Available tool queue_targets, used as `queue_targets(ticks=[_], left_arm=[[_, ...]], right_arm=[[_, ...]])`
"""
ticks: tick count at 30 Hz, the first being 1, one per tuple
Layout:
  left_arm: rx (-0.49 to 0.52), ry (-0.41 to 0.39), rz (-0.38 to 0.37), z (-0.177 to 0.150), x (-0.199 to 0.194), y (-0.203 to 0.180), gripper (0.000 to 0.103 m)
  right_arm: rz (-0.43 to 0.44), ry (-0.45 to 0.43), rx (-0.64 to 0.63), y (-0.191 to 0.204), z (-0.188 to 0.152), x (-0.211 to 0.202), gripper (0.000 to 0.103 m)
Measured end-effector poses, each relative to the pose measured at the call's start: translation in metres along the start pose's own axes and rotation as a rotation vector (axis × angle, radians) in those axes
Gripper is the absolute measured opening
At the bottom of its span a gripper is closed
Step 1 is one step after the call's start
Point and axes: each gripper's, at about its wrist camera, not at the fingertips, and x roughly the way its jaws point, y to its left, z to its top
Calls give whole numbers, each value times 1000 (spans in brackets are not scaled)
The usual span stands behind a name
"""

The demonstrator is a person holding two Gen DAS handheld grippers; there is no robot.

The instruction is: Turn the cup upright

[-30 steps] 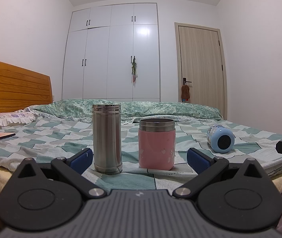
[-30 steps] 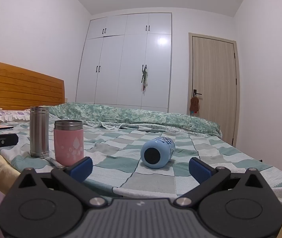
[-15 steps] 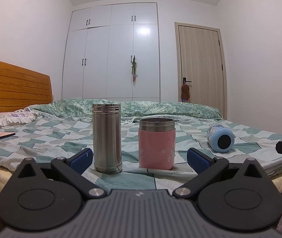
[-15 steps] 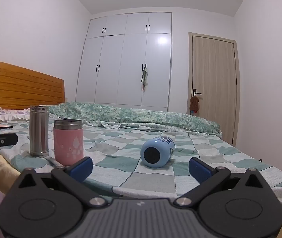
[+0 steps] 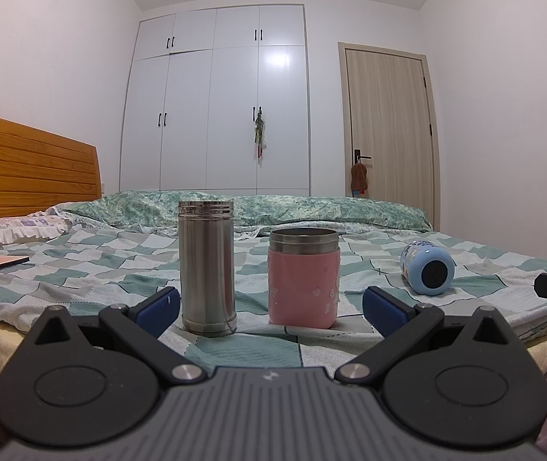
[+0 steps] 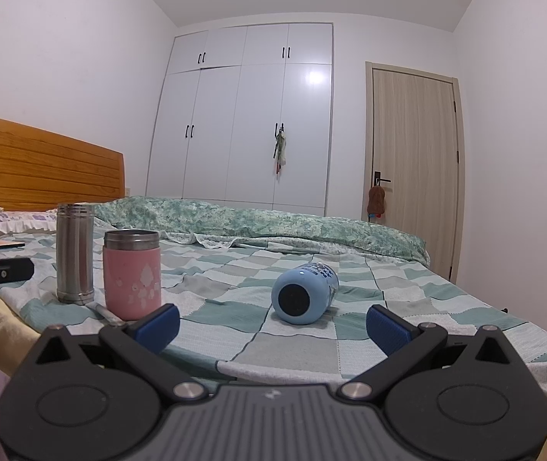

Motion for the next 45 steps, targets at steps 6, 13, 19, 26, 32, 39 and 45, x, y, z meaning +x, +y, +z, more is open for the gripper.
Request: queue_targets(ticks=[6, 13, 19, 26, 32, 39, 45], left_arm=[[0, 0, 0, 0, 0, 0, 103], [0, 1, 0, 0, 0, 0, 103], [0, 1, 0, 0, 0, 0, 103], [-1, 1, 0, 0, 0, 0, 103], [-1, 2, -1, 0, 0, 0, 103], [2, 8, -3, 0, 0, -1, 103], [18, 65, -68, 6, 9, -6, 103]], right_arm=[[0, 1, 0, 0, 0, 0, 103], [0, 2, -1, 1, 0, 0, 103], [0, 2, -1, 1, 0, 0, 103], [0, 3, -1, 1, 0, 1, 103], [0, 4, -2, 1, 0, 1, 103], [-3, 26, -13, 2, -3, 4, 103], [8, 72, 10, -6, 3, 6, 103]])
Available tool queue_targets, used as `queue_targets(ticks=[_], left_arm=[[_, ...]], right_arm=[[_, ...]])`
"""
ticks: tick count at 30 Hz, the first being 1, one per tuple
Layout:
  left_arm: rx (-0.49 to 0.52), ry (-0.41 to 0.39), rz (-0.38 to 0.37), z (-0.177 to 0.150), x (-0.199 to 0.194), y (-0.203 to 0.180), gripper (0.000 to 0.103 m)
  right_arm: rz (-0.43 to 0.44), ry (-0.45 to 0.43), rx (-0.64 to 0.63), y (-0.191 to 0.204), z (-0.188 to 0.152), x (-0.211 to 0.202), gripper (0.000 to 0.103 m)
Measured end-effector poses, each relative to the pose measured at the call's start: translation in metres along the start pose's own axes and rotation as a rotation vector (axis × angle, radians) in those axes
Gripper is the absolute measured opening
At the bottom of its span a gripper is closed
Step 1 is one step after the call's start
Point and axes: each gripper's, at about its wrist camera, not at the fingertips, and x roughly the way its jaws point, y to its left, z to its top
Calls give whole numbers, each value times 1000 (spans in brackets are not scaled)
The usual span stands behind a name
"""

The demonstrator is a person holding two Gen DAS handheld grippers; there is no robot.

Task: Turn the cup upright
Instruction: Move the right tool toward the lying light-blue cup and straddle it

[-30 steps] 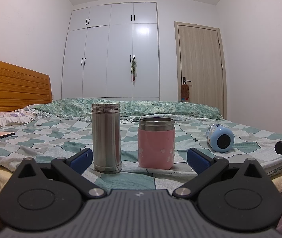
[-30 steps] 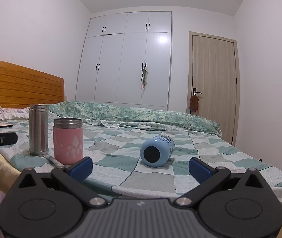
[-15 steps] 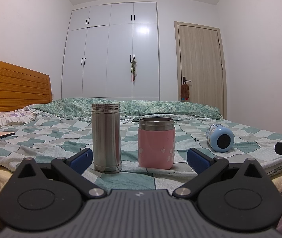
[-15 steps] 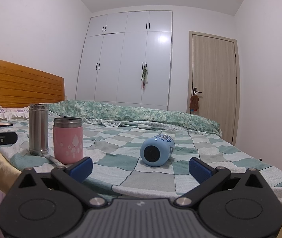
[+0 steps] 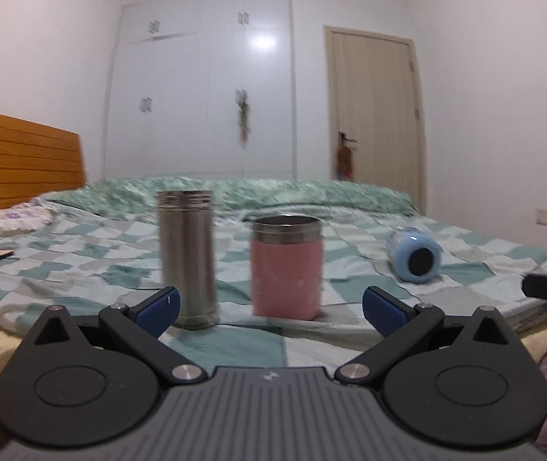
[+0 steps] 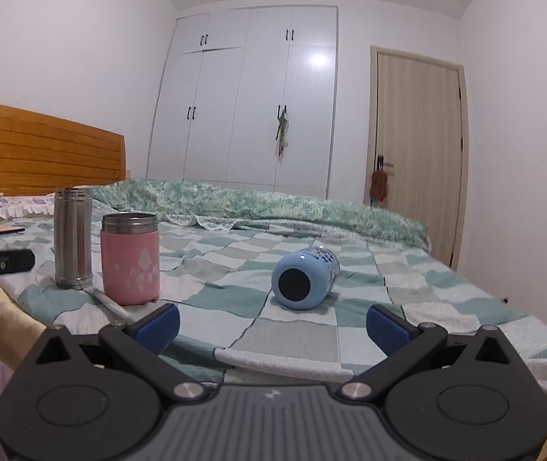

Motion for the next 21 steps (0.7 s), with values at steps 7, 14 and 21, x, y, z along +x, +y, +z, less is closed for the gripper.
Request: queue_targets(ticks=[7, 14, 21], left_arm=[[54, 16, -206, 39, 36, -26, 103], [153, 63, -386, 66, 94, -76, 103], [226, 150, -476, 58, 168, -106, 103]], right_arm=[[-72, 19, 53, -37, 19, 13, 103], [-158, 55, 73, -81, 42, 45, 103], [-160, 139, 70, -105, 60, 92, 103]])
